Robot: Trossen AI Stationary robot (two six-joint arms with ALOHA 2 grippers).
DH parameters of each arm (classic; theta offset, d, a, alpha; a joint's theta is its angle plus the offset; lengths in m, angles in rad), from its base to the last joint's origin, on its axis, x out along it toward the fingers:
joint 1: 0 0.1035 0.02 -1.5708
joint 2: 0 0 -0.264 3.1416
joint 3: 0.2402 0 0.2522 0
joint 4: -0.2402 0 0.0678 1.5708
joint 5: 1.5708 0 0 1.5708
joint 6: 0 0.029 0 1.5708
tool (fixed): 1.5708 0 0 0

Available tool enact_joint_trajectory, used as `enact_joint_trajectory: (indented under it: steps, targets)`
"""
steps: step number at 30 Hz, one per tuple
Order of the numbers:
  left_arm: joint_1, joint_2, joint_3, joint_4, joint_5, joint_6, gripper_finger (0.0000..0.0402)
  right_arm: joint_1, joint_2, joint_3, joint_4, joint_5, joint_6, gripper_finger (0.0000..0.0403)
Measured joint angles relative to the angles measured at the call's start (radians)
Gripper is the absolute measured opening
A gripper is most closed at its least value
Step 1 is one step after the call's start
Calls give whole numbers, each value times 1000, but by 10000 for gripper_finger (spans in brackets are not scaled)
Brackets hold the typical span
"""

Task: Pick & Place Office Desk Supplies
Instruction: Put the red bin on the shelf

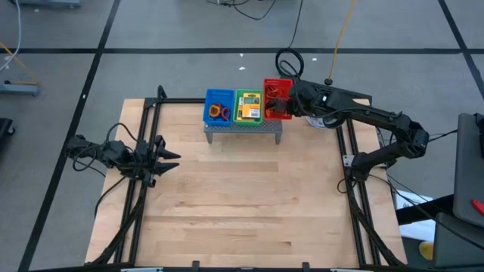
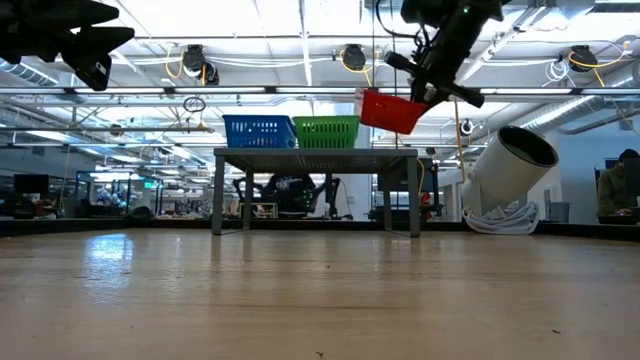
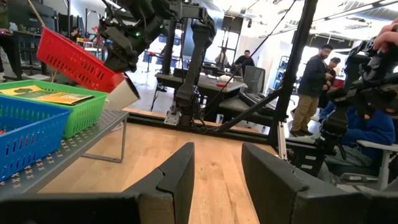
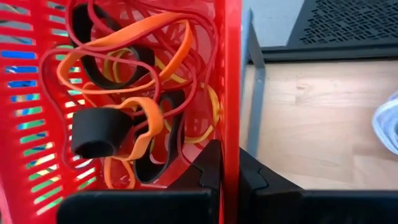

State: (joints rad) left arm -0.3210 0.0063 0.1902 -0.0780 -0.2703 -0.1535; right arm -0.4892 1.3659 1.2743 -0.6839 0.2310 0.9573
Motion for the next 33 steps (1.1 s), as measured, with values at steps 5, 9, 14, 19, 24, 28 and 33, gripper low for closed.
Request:
enact_joint_trajectory:
  steps: [5, 9, 14, 19, 24, 28, 33]
  targets:
    - [0, 0, 0, 0, 0, 0, 141, 0, 0, 0, 44, 1, -1, 0]
    - [0, 0, 0, 0, 0, 0, 141, 0, 0, 0, 44, 2, -3, 0]
    - [0, 0, 0, 0, 0, 0, 141, -1, -34, 0, -17, 7, 0, 0]
    - [0, 0, 0, 0, 0, 0, 141, -4, -61, 0, -118, 34, 26, 0]
    - [0, 0, 0, 0, 0, 0, 141, -9, -48, 0, -134, 36, 26, 0]
    - [0, 0, 0, 0, 0, 0, 141, -9, -16, 0, -108, 34, 24, 0]
    - [0, 0, 0, 0, 0, 0, 141, -9, 18, 0, -62, 31, 23, 0]
